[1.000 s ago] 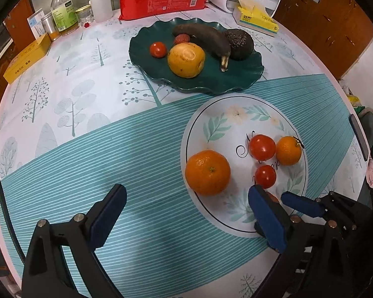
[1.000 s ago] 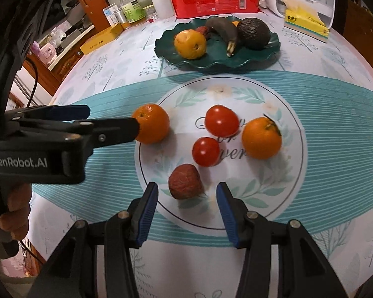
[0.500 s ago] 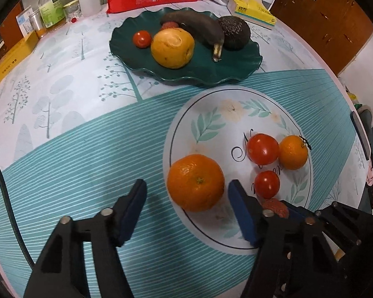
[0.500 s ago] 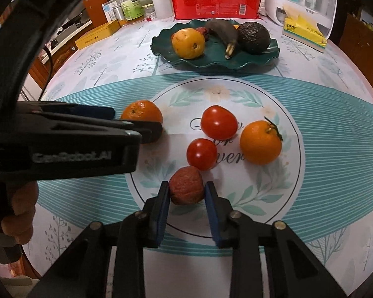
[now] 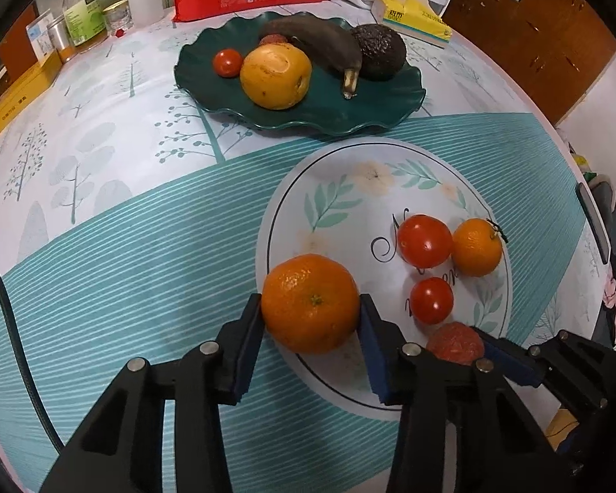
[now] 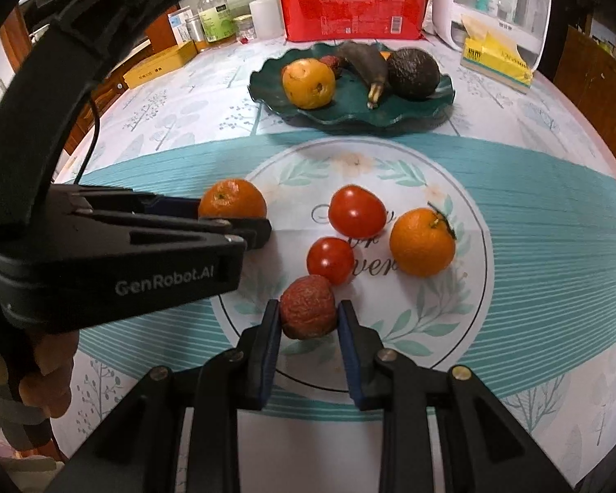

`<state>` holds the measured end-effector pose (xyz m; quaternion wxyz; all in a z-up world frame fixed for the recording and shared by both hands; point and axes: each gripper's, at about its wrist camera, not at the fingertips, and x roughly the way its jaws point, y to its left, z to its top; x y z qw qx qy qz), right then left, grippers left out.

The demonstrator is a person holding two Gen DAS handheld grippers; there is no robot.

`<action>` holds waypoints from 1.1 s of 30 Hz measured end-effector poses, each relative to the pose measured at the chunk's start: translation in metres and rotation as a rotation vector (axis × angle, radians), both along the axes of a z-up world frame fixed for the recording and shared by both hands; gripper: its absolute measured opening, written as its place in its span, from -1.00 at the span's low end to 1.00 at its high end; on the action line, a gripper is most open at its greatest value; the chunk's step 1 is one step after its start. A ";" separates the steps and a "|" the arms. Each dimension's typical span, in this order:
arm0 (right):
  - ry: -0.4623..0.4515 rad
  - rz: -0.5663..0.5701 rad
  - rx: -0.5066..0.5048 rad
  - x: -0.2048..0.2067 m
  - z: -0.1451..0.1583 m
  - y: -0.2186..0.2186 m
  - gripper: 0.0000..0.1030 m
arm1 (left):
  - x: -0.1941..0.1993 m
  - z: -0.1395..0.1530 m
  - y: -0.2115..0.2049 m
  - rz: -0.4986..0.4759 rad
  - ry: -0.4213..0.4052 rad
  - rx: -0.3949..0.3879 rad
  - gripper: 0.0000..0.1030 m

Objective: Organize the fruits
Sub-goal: 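Grasp the large orange with the left gripper while the right grasps the lychee, then carry the orange with the left gripper while the right carries the lychee to the green plate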

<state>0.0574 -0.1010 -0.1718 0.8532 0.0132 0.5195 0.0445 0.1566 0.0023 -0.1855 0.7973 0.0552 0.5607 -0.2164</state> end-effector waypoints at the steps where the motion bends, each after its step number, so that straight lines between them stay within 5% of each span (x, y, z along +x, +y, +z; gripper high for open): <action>1: -0.007 0.004 -0.007 -0.001 0.003 0.001 -0.47 | -0.002 0.003 0.002 0.001 -0.002 -0.002 -0.17; 12: -0.110 0.026 -0.095 0.008 0.063 -0.007 -0.47 | -0.007 0.070 0.020 0.038 -0.036 0.001 -0.17; 26: -0.388 0.058 -0.216 0.116 0.229 -0.034 -0.47 | 0.071 0.212 0.029 0.105 -0.281 -0.015 -0.16; 33: -0.413 0.131 -0.220 0.188 0.226 -0.029 -0.47 | 0.147 0.209 0.008 0.154 -0.332 0.016 -0.16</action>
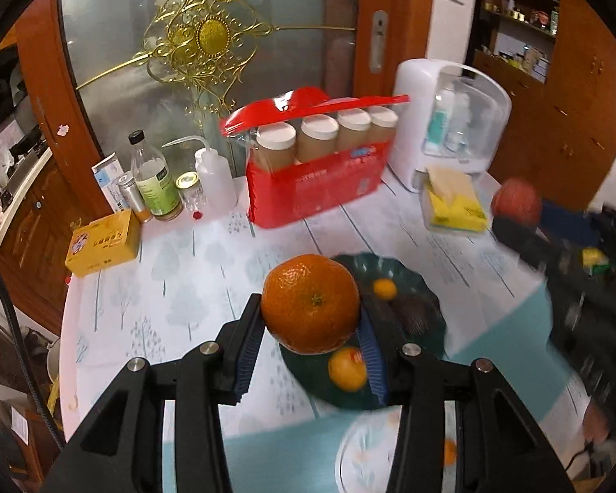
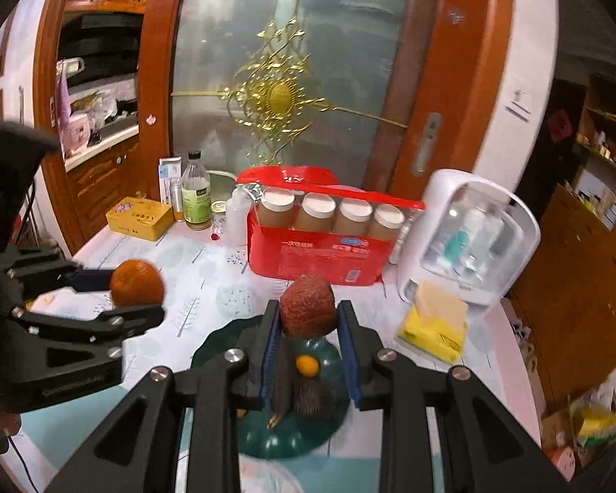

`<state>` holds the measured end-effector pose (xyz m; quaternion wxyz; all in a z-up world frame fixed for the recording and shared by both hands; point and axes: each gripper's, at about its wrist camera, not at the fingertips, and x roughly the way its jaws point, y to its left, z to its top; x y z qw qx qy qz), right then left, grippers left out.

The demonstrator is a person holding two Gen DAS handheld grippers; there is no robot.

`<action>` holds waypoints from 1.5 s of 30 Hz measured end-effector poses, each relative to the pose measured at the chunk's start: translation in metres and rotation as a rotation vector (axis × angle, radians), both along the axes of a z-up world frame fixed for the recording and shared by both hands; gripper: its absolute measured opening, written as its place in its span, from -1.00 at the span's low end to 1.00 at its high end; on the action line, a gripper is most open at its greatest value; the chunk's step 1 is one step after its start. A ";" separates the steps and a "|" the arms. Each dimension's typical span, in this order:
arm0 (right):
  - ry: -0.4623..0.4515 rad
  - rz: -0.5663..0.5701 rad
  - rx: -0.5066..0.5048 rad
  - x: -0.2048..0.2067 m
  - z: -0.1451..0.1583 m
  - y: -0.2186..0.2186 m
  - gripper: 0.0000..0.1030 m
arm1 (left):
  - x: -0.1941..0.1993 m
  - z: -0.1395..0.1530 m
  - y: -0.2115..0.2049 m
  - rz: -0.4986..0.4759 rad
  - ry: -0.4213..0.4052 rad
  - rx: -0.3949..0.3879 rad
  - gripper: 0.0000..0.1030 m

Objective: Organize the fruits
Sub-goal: 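Carry the orange with the left gripper while the right carries the lychee to the green plate, then open the left gripper on the green plate while the right releases the lychee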

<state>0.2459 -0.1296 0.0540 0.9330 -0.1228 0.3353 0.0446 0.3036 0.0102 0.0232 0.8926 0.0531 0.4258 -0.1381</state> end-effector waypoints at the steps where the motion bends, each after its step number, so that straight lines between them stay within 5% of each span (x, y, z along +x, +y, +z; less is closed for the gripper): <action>1: 0.016 0.013 0.002 0.008 -0.007 0.000 -0.47 | 0.009 -0.006 -0.003 0.009 0.006 0.006 -0.16; 14: 0.300 0.140 0.040 0.061 -0.154 0.001 -0.46 | 0.085 -0.142 -0.029 0.021 0.221 0.073 -0.16; 22: 0.378 0.172 0.087 0.074 -0.193 0.006 -0.45 | 0.096 -0.188 -0.033 0.009 0.293 0.079 -0.16; 31: 0.355 0.201 0.044 0.067 -0.197 0.011 -0.36 | 0.098 -0.197 -0.036 0.004 0.322 0.078 -0.10; 37: 0.347 0.182 0.072 0.064 -0.189 0.003 -0.28 | 0.093 -0.184 -0.029 0.013 0.292 0.062 0.37; 45: 0.297 0.157 0.092 0.053 -0.165 -0.005 -0.16 | 0.077 -0.155 -0.026 0.008 0.246 0.040 0.56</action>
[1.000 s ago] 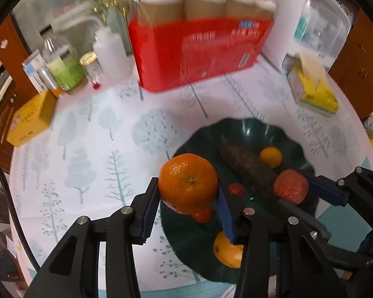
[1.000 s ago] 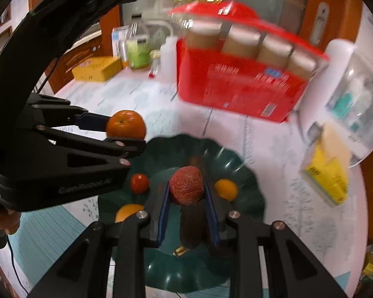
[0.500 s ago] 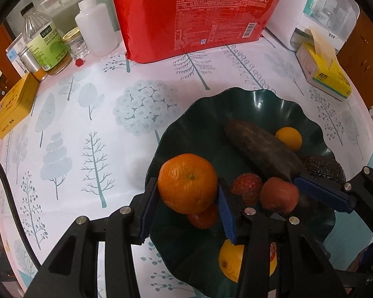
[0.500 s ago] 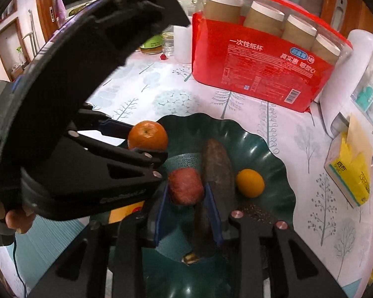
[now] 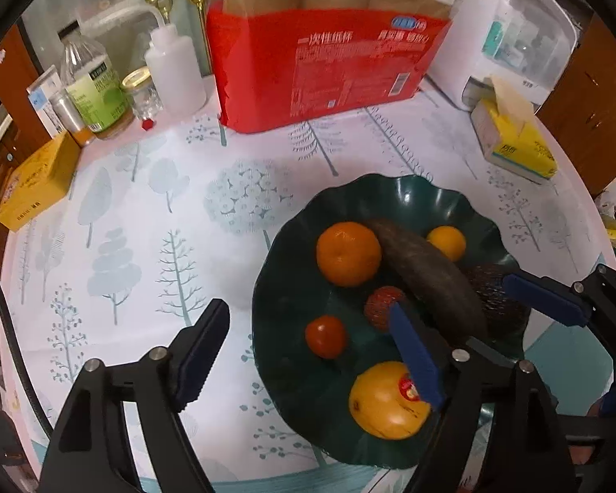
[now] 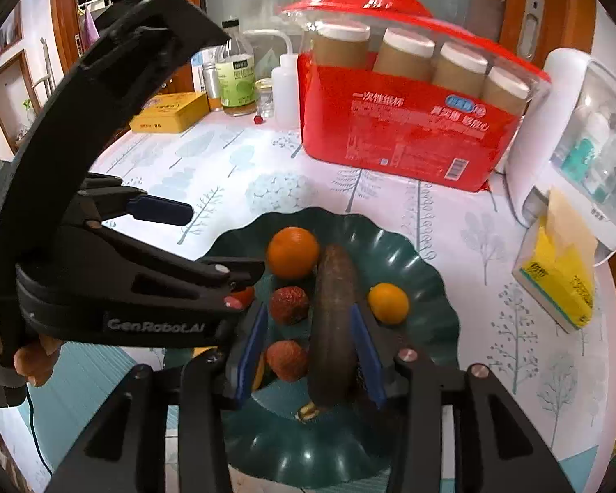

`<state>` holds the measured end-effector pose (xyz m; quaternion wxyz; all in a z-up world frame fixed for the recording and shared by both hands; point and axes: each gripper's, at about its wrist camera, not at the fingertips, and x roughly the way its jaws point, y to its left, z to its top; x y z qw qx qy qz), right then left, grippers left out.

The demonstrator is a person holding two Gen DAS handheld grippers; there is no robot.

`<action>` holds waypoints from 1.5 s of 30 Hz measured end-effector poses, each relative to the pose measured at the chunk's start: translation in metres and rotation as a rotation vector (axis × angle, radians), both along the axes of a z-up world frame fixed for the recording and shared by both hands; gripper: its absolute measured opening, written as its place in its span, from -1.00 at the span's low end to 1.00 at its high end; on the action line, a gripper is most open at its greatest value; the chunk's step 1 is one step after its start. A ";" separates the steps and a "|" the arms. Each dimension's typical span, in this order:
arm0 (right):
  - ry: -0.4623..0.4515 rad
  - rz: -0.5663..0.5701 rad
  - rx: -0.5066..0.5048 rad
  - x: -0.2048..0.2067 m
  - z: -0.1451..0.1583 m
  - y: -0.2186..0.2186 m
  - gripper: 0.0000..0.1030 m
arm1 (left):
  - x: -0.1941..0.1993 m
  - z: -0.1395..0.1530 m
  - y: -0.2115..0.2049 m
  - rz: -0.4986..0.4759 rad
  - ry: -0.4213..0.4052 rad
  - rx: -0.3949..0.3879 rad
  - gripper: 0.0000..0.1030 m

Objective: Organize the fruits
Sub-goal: 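Open the left gripper on the green plate while the right releases the lychee, then move the left gripper to a cherry tomato while the right moves to the stemmed small orange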

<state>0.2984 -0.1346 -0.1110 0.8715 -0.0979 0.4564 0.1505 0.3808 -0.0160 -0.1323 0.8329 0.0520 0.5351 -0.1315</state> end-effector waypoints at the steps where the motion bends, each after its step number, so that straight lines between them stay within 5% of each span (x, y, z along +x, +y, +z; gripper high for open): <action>1: -0.003 -0.002 0.002 -0.001 0.002 0.000 -0.16 | -0.003 0.004 0.000 -0.002 -0.008 0.003 0.56; 31: -0.116 -0.162 0.057 -0.094 0.110 -0.024 -0.15 | -0.133 0.140 0.010 -0.083 -0.217 -0.082 0.73; 45: -0.104 -0.266 0.114 -0.157 0.106 -0.049 -0.14 | -0.198 0.128 -0.007 -0.161 -0.220 -0.109 0.74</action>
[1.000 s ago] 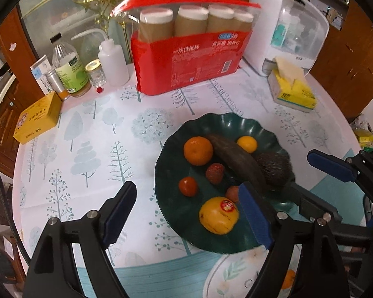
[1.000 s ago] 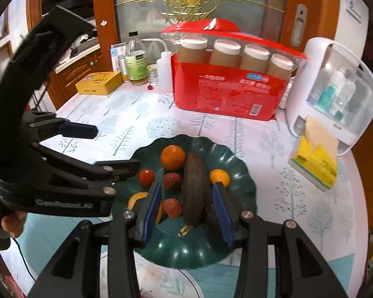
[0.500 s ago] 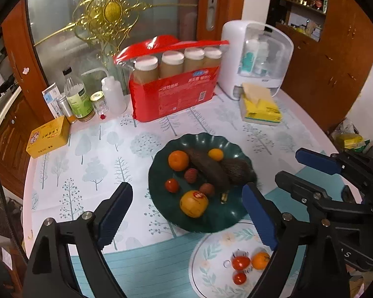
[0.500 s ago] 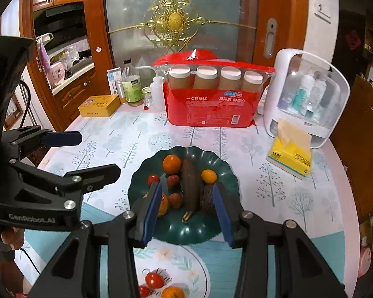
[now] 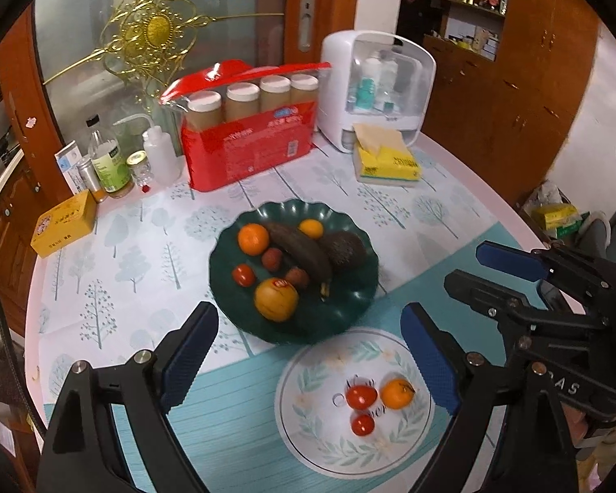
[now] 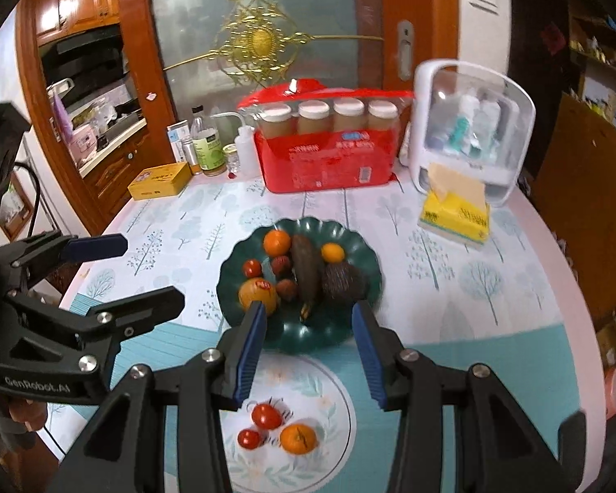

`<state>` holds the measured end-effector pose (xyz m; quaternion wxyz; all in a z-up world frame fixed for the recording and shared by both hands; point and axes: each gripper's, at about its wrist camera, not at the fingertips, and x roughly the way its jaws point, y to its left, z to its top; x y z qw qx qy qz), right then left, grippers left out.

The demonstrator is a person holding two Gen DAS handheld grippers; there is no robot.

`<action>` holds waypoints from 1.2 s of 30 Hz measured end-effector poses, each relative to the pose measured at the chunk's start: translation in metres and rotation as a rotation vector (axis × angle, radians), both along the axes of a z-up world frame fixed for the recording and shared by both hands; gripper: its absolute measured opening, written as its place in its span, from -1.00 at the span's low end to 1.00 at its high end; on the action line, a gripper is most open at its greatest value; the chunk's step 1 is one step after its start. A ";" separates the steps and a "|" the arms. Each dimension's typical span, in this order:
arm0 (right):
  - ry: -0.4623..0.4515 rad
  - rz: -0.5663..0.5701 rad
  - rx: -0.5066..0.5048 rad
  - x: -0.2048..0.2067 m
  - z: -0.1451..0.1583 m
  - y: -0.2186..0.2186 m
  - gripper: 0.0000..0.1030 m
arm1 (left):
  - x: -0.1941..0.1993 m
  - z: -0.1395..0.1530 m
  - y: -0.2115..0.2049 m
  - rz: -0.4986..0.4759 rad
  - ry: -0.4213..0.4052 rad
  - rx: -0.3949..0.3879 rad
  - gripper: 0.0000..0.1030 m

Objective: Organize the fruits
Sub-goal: 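Move the left gripper to a cherry tomato while the right moves to the stemmed small orange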

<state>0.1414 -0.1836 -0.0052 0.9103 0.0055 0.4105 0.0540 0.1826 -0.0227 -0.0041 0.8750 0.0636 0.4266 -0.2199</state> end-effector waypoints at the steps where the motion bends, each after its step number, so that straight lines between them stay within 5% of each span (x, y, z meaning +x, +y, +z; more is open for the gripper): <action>1: 0.006 -0.013 0.009 -0.004 -0.004 -0.003 -0.14 | -0.002 -0.003 -0.001 -0.003 0.002 0.000 0.74; 23: 0.229 -0.101 0.113 -0.061 -0.140 -0.019 -0.14 | -0.044 -0.157 -0.019 -0.031 0.211 0.049 0.74; 28: 0.247 -0.100 0.131 -0.062 -0.154 -0.019 -0.14 | -0.043 -0.177 -0.015 -0.018 0.255 0.036 0.72; 36: 0.236 -0.081 0.161 -0.061 -0.159 -0.022 -0.14 | -0.044 -0.192 -0.024 -0.062 0.282 0.035 0.40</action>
